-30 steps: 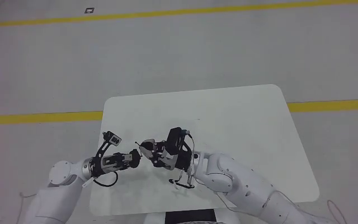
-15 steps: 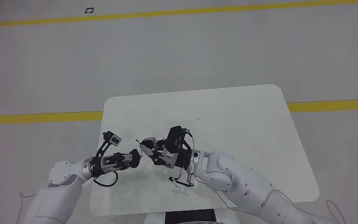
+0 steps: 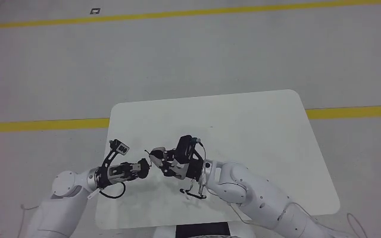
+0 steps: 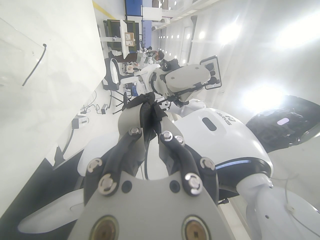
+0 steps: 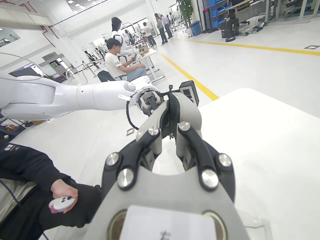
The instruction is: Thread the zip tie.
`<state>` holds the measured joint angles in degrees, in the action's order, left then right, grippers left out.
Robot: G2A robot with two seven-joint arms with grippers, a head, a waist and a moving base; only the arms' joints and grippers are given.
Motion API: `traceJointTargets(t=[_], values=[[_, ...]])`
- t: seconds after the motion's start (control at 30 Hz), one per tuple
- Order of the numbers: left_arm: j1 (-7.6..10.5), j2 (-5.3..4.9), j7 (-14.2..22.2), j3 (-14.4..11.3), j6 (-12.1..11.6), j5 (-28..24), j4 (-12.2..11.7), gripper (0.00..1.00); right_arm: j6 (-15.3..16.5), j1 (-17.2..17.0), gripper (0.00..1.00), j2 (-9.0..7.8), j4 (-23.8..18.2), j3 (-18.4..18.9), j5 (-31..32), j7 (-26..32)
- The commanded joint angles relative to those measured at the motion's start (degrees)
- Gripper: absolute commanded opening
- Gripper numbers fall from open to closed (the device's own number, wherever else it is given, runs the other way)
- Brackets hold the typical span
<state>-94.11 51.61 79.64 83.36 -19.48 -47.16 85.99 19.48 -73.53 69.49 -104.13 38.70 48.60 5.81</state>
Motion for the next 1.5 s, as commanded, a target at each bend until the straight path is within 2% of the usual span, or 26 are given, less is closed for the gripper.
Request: traceJointTargets(t=[0.0,0.5,1.47], values=[[0.00,0.00,0.00,0.00,0.00,0.00,0.00,0.00,0.00,-0.09,0.00,0.01,-0.08,0.19,0.12,-0.25],[0.00,0.00,0.00,0.00,0.00,0.00,0.00,0.00,0.00,-0.46,0.00,-0.04,-0.81,0.88,1.19,-1.39],[0.00,0.00,0.00,0.00,0.00,0.00,0.00,0.00,0.00,-0.50,0.00,-0.13,-0.55,0.36,0.90,0.59]])
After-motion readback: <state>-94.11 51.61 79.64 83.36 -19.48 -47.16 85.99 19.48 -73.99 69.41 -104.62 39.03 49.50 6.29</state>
